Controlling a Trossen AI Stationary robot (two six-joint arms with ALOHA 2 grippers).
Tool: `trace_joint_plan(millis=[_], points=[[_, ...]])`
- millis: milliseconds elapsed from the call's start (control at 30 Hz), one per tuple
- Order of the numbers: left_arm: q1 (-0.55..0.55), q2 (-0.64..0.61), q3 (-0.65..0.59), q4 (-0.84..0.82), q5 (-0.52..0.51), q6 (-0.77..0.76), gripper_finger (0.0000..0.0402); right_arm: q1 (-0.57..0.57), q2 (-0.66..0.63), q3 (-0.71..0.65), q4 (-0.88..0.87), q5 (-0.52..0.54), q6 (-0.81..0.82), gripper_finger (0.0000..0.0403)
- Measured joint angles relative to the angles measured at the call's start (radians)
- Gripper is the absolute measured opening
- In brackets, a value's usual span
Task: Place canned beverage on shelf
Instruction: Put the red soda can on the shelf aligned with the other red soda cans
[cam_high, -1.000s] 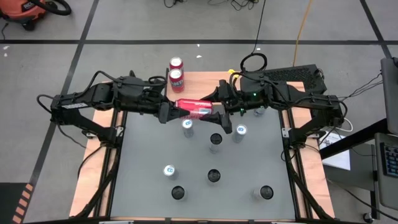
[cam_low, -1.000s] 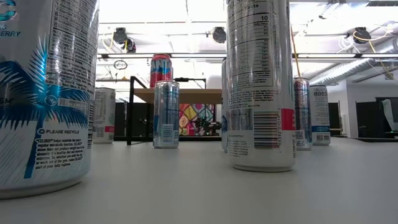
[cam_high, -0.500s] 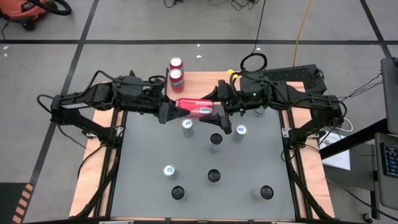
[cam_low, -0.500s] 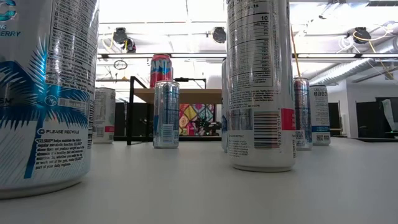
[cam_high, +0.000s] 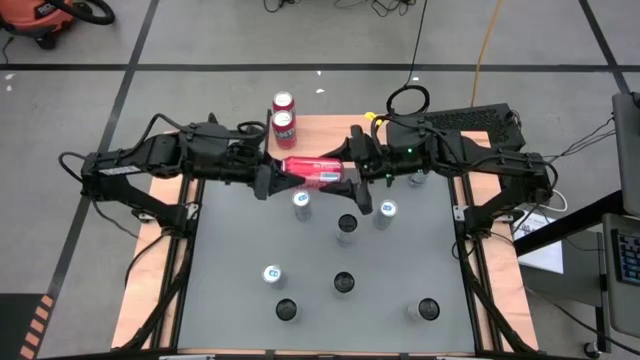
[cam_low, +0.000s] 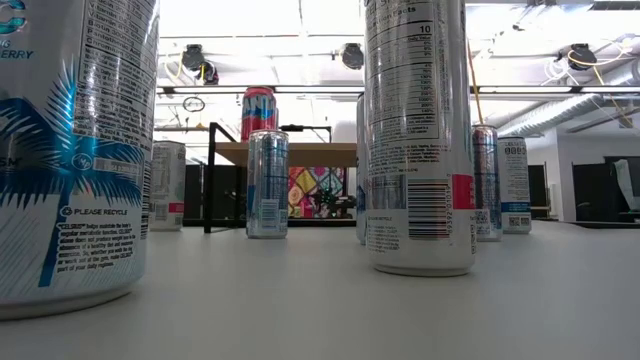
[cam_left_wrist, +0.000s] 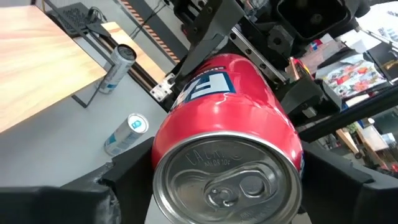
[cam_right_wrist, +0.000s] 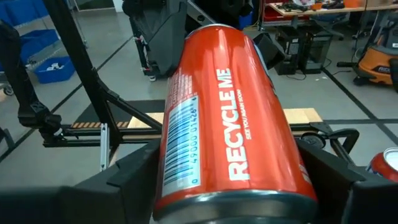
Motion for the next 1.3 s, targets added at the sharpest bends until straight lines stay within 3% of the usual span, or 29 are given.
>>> trace_joint_plan(millis=[267,433,700,967,1300], points=[[0.002,-0.012,0.001,0.025,-0.073,-0.012,0.0393,0.001,-0.003,0.0,0.003,0.02,-0.103,0.0276],[0.016,-0.024,0.001,0.058,-0.107,-0.012,0.0396,-0.001,-0.007,0.0,0.009,0.023,-0.135,0.0276],[0.021,-0.076,0.001,0.055,-0.297,0.015,0.0396,-0.001,-0.008,0.0,0.083,0.039,-0.252,0.0276],[0.021,-0.132,0.001,0.054,-0.578,0.017,0.0396,0.023,-0.01,0.072,0.132,0.296,-0.541,0.0276],[0.021,-0.12,0.0,0.21,-0.598,0.043,0.0396,0.022,-0.01,0.105,0.172,0.473,-0.842,0.0276]])
